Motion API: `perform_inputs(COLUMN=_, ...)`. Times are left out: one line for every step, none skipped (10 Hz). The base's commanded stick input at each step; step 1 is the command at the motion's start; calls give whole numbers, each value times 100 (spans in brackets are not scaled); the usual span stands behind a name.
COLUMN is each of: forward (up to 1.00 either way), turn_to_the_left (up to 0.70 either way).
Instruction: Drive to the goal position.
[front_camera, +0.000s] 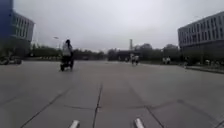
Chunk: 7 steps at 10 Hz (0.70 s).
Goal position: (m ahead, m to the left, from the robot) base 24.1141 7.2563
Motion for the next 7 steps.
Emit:
perform_inputs(forward=100, turn_to_the_left=0)
perform_inputs(forward=100, turn_to_the_left=0)
perform_inputs(forward=100, turn_to_the_left=-5)
perform_inputs(forward=100, turn_to_the_left=-18)
perform_inputs(forward=100, turn_to_the_left=-15)
perform_inputs(forward=100, turn_to_the_left=-6)
perform_inputs(forward=100, turn_to_the_left=0)
